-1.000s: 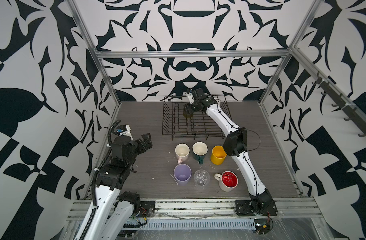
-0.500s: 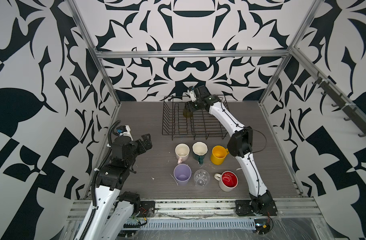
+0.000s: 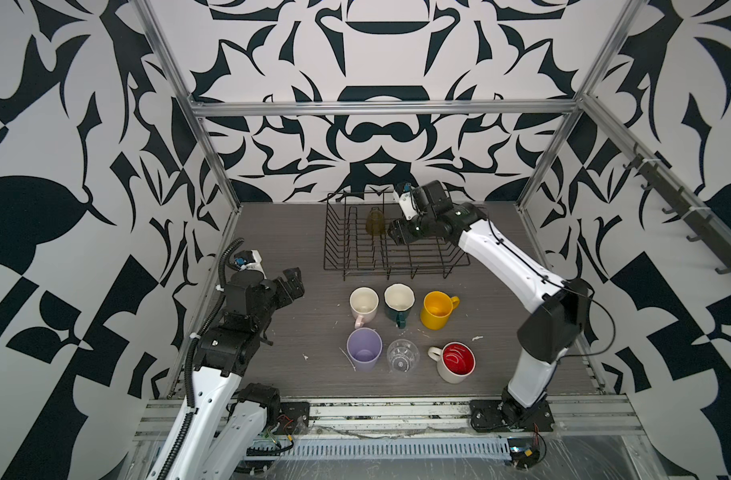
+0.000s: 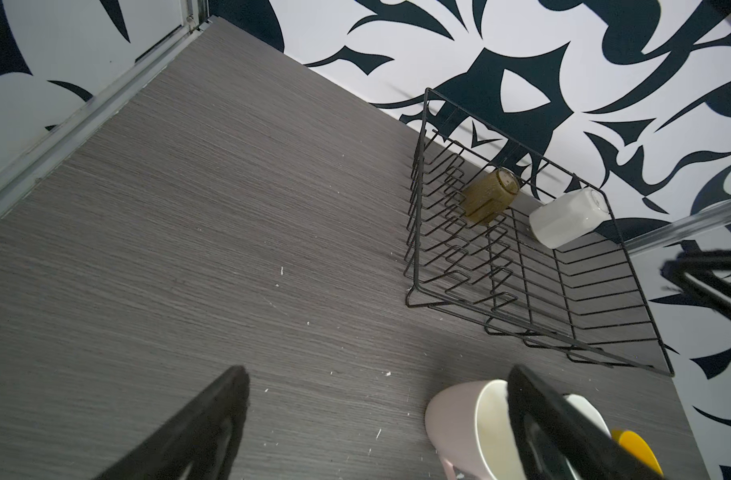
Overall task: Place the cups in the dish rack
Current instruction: 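Open the right gripper and raise it from the glass, then reach the right gripper into the lavender cup and grip its rim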
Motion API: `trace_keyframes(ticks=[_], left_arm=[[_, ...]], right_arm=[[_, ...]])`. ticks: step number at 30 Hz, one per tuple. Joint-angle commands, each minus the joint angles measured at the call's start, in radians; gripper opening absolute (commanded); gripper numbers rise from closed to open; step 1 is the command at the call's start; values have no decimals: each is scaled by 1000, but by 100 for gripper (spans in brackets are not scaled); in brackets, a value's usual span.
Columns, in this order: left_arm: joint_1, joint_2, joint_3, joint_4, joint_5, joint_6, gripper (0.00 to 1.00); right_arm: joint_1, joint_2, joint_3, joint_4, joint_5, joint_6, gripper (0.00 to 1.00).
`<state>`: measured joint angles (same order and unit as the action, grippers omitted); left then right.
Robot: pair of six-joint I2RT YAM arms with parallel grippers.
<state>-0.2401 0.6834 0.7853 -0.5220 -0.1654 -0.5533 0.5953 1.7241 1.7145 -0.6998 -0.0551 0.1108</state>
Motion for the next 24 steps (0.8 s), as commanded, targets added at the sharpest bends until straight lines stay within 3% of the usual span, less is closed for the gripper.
trace_keyframes(ticks=[1, 10, 24], left_arm=[[5, 6, 25, 22, -15, 9, 100], [5, -2, 11, 30, -32, 18, 99], [5, -44, 11, 10, -19, 11, 99]], right_arm=[[66, -122, -99, -46, 27, 43, 71], [275, -315, -262, -205, 81, 193, 65], [519, -278, -364, -150, 90, 399, 59]])
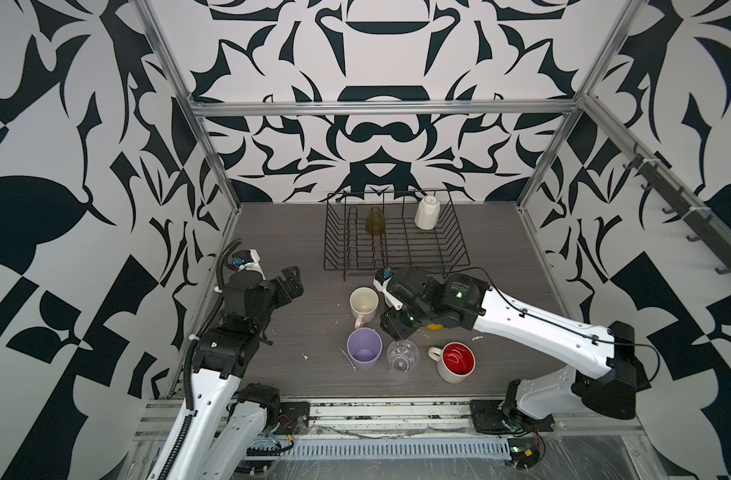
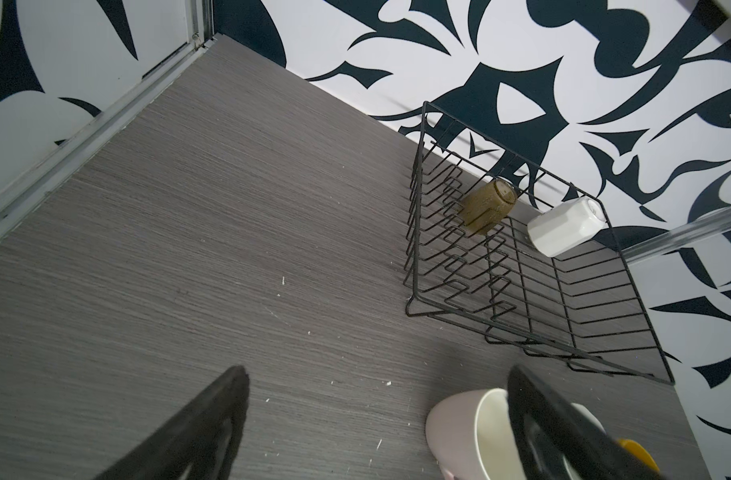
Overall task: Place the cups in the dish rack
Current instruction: 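Reach the right gripper into the lavender cup and grip its rim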
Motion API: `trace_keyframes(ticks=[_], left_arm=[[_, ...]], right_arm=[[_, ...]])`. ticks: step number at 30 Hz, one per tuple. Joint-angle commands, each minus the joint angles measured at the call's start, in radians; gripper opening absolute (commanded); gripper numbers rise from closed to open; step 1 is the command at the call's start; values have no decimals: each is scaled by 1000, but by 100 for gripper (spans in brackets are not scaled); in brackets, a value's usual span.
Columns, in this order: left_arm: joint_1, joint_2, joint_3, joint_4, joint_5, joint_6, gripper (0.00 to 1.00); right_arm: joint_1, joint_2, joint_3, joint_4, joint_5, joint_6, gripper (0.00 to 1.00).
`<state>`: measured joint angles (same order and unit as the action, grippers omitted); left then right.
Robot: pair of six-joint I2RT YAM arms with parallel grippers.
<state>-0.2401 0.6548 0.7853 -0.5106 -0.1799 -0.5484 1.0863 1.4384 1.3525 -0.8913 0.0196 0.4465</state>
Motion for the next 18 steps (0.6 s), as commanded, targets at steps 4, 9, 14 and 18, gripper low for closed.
trace_keyframes(ticks=[4, 9, 14, 18], left_arm=[[5, -22, 13, -5, -3, 7, 99], [5, -31, 10, -7, -4, 5, 100], [5, -31, 9, -7, -9, 7, 99], [5, -25, 11, -4, -9, 5, 100]], right_arm=[[57, 35, -26, 91, -7, 94, 56], [80, 88, -36, 114, -1, 103, 50], [84, 124, -45, 136, 16, 91, 40], [85, 154, -43, 135, 25, 77, 31]])
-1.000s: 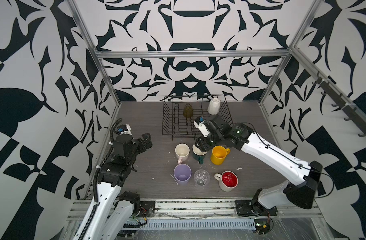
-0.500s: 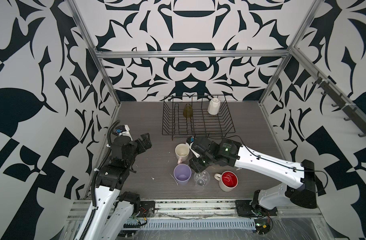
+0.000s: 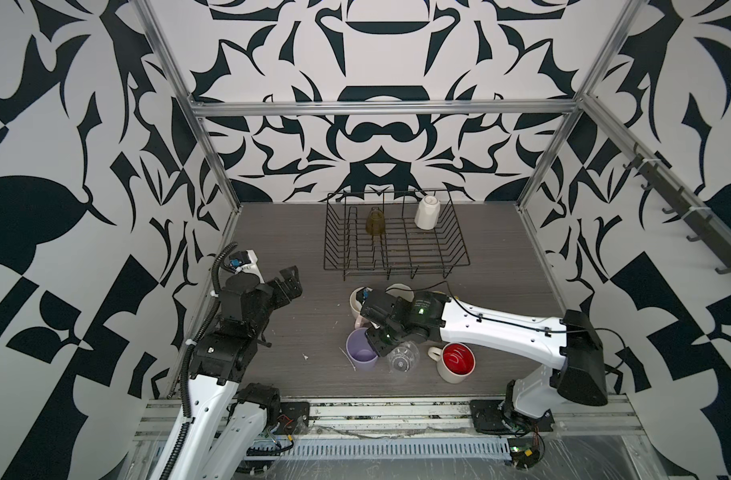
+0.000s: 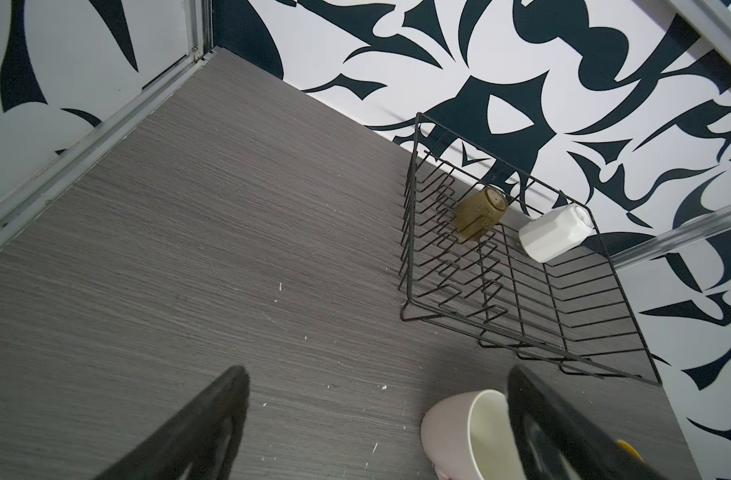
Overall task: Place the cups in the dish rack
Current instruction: 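Reach the right gripper into the lavender cup and grip its rim, then lift the lavender cup toward the rack with the right gripper, then close the left gripper on the lavender cup's base while the right holds it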
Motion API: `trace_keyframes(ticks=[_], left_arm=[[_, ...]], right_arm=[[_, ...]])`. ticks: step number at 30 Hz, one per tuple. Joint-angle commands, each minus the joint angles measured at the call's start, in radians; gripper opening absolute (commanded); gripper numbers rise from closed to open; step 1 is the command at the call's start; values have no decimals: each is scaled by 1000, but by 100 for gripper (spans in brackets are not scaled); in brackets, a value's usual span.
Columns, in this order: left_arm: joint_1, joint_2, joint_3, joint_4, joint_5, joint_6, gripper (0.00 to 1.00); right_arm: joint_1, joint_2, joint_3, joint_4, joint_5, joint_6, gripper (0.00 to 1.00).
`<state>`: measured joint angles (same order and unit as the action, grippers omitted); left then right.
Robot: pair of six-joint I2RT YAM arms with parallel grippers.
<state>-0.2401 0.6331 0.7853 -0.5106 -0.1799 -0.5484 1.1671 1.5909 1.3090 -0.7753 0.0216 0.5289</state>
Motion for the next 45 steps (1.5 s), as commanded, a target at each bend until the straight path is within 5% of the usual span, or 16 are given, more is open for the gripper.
trace_keyframes(ticks=[1, 10, 19, 26, 32, 36, 45], left_arm=[[5, -3, 11, -3, -10, 5, 99], [5, 1, 15, 5, -43, 4, 99], [5, 24, 39, 26, -75, -26, 100], [7, -19, 12, 171, 65, 1, 99], [7, -41, -3, 293, 293, 56, 100], [7, -10, -6, 406, 569, 56, 99], [6, 122, -1, 626, 989, -47, 100]], right_arm=[[5, 5, 0, 22, 23, -8, 28], [5, 25, 18, 35, 23, -32, 1], [-46, -122, 17, 71, -88, -46, 0], [-295, -331, -140, 294, -300, 20, 0], [-507, -406, -201, 436, -458, 56, 0], [-621, -431, -249, 567, -602, 132, 0], [-719, -442, -276, 766, -812, 221, 0]])
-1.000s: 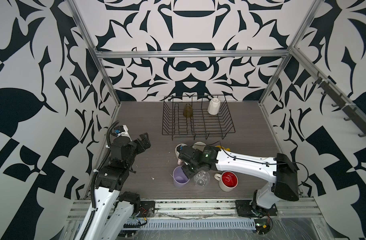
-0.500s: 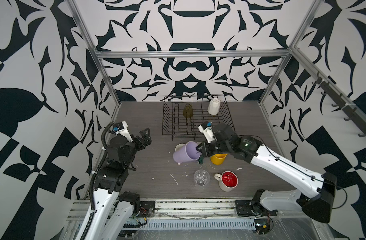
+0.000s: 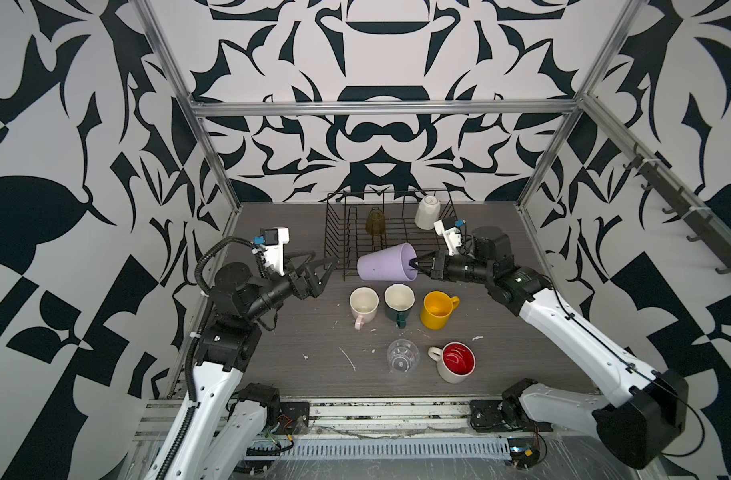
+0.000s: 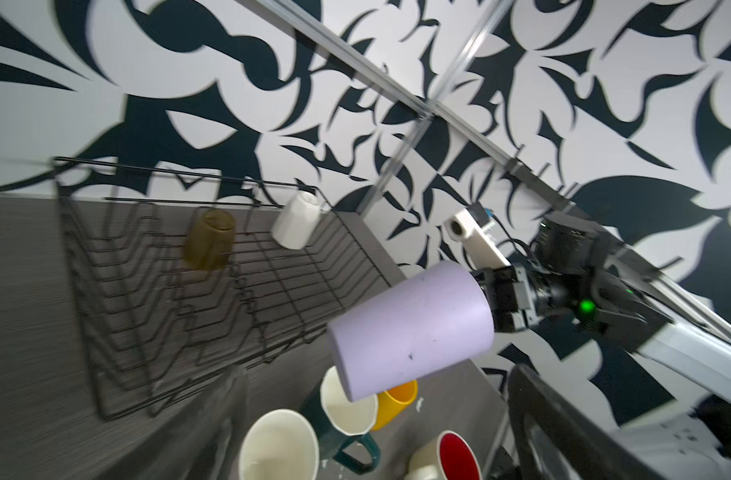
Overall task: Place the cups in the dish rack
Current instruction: 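Close the left gripper on the lavender cup's base while the right holds it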
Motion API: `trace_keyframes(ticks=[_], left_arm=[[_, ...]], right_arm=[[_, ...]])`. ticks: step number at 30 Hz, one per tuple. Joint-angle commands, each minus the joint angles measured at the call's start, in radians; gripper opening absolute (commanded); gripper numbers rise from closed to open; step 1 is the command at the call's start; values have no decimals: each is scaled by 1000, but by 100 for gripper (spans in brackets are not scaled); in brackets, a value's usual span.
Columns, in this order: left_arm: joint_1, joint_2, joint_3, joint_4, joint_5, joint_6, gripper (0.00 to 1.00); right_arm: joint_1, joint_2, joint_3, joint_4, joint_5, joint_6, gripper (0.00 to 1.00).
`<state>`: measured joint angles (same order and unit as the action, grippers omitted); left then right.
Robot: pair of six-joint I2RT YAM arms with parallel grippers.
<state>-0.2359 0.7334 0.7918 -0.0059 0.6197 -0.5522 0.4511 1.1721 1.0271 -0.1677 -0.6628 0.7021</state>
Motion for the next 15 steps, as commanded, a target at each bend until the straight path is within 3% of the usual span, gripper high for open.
trace_keyframes(ticks=[1, 15], left_arm=[[2, 34, -4, 137, 216, -54, 100], [1, 112, -1, 241, 360, -127, 100]], right_arm=[[-3, -15, 14, 171, -151, 52, 0], [4, 9, 7, 366, -267, 160, 0]])
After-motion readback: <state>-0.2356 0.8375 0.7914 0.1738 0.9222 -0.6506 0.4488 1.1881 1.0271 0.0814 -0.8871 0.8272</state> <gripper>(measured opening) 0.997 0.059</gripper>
